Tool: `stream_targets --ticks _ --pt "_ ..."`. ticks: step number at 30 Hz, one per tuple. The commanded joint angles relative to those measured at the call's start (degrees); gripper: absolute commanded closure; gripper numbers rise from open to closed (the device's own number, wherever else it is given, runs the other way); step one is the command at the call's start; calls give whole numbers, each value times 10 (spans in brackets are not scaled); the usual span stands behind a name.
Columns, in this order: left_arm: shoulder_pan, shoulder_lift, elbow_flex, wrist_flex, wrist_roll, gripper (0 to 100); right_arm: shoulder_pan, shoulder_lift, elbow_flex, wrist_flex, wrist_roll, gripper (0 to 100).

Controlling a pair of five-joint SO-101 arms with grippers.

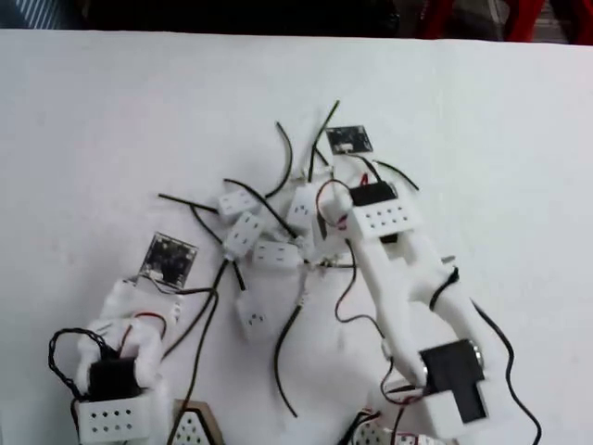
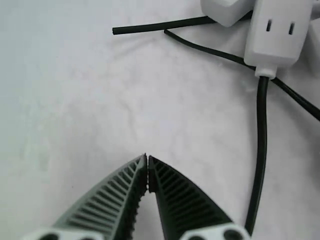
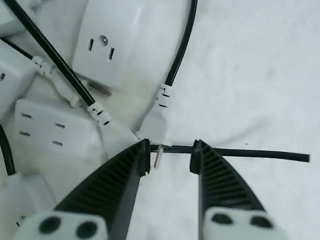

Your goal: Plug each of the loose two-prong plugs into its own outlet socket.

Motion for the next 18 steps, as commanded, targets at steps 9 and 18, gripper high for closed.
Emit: stream_targets --ticks 9,18 --pt "-6 -5 -4 -11 -4 972 -21 116 -91 -7 -20 861" --pt "-6 -5 -4 -11 -4 972 -22 177 -113 0 -38 874"
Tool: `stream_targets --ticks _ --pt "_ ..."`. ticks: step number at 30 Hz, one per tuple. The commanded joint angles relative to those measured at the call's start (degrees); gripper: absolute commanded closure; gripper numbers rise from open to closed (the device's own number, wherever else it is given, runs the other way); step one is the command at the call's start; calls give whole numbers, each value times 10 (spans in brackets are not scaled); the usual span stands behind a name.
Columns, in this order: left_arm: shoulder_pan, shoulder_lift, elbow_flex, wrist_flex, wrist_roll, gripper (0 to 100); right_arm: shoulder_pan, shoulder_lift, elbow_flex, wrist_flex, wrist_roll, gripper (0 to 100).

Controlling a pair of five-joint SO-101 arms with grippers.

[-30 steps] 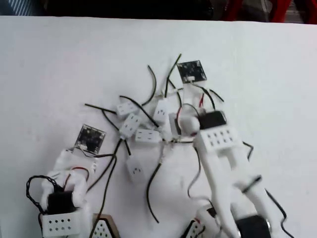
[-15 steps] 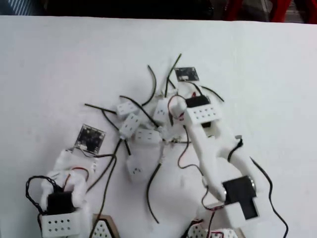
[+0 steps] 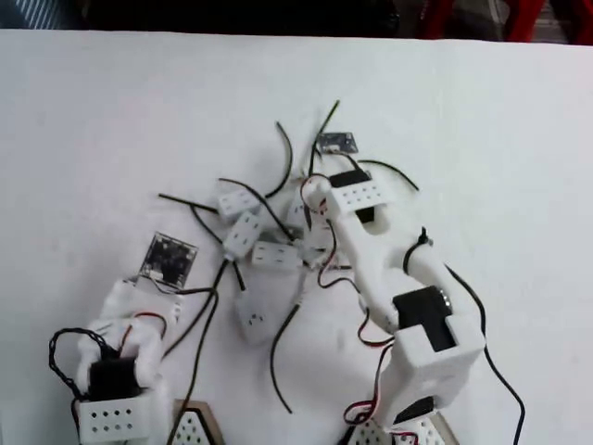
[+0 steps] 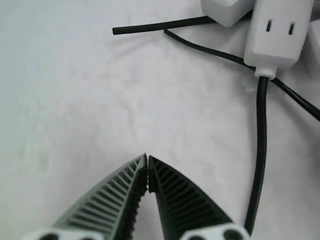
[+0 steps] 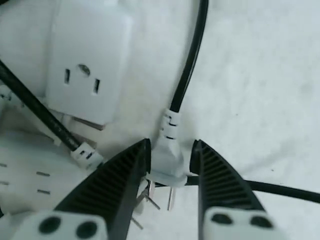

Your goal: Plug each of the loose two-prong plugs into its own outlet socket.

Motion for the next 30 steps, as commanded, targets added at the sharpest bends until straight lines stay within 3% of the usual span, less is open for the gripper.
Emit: stream_targets --ticks 1,7,16,26,30 --pt "-6 -5 -4 -11 -4 972 -7 0 -17 10 -2 891" --pt "-6 -5 -4 -10 -4 972 -7 3 -13 12 52 974" --pt "-6 -5 -4 -11 -4 972 22 -76 -27 92 122 981" --pt "-6 -5 -4 -10 -4 972 86 -168 -21 138 331 981" --pt "-6 -5 -4 -10 -4 972 95 -132 -17 138 367 977"
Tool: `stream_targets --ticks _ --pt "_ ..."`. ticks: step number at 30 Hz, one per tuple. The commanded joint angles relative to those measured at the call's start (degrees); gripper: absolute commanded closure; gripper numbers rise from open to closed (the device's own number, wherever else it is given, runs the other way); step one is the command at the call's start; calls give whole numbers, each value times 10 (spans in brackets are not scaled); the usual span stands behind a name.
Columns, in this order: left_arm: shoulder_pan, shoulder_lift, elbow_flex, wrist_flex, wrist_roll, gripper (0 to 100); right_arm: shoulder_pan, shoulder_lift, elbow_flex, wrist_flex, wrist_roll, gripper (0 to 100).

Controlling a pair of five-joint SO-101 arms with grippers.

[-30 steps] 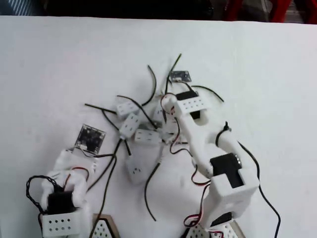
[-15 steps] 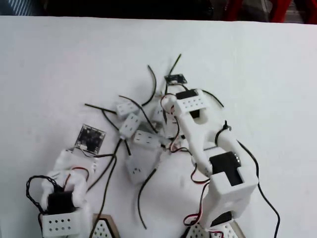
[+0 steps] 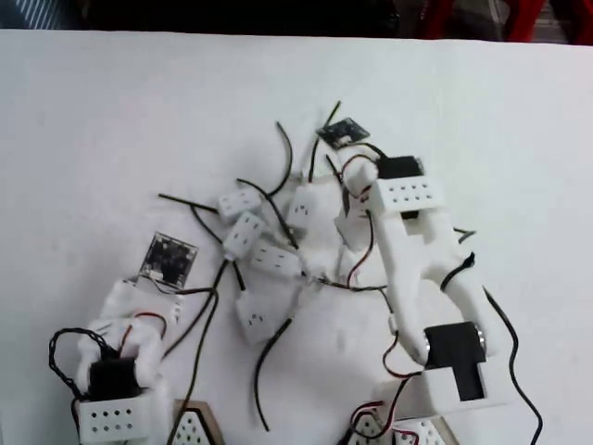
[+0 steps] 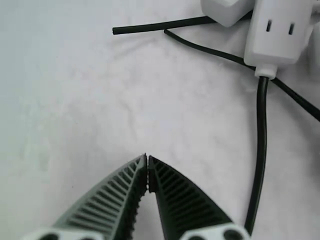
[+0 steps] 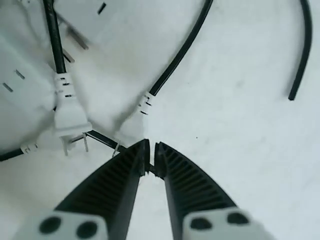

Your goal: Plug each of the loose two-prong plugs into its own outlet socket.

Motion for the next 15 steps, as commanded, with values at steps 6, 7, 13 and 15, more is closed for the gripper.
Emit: stream_targets --ticks 6,7,13,15 --pt "-6 -5 -4 -10 -4 972 -5 22 -8 46 -62 885" --pt "-6 -5 -4 -10 -4 972 -7 25 -7 51 -82 881" --pt "-6 -5 -4 -10 -4 972 -36 27 -3 53 -167 879" --pt "-6 -5 -4 -10 -4 972 -46 28 -3 50 -192 879"
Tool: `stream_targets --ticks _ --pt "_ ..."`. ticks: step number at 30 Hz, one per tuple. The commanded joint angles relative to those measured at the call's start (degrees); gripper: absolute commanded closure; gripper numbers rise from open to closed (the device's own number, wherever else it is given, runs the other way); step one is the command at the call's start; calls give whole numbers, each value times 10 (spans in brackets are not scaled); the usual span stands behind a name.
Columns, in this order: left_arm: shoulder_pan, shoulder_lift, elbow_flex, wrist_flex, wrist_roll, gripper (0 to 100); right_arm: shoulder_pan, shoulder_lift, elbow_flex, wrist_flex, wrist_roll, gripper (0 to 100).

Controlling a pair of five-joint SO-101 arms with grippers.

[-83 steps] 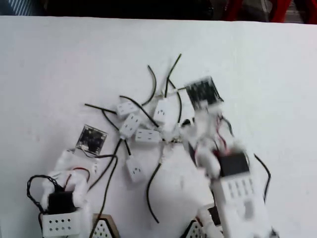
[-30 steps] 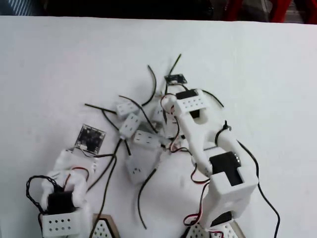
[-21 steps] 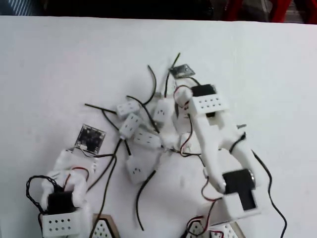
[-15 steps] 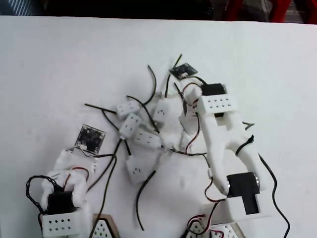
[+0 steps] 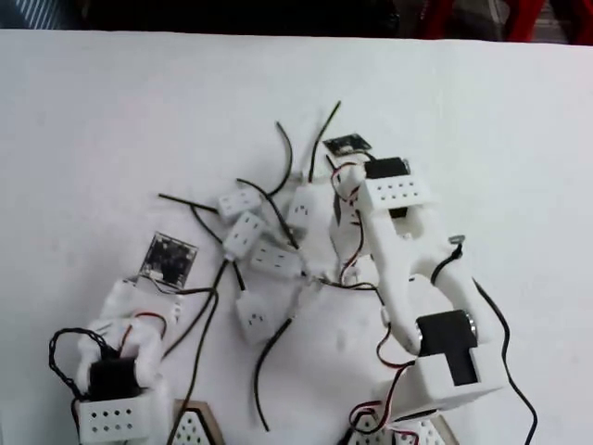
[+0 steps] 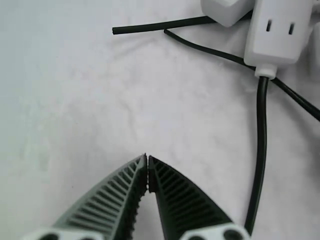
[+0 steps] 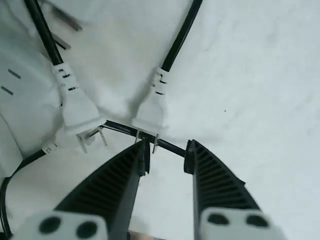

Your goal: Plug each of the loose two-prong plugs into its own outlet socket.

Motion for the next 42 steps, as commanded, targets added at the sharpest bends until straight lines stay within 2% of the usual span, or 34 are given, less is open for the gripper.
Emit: stream_targets --ticks 1,10,22,30,39,42 --pt "-6 -5 -4 -10 -4 972 -19 -2 -3 -2 -43 879" --pt "-6 -5 -4 -10 -4 972 -13 106 -8 -37 -74 882" --pt "-6 -5 -4 -11 -4 972 -34 131 -19 -53 -90 884" --pt "-6 -5 -4 -10 -5 972 -30 148 -51 -44 -92 981" --pt "-6 -5 -4 -10 -5 972 16 108 -54 16 56 978" --pt "-6 -5 -4 -10 -4 972 29 123 -55 12 61 967"
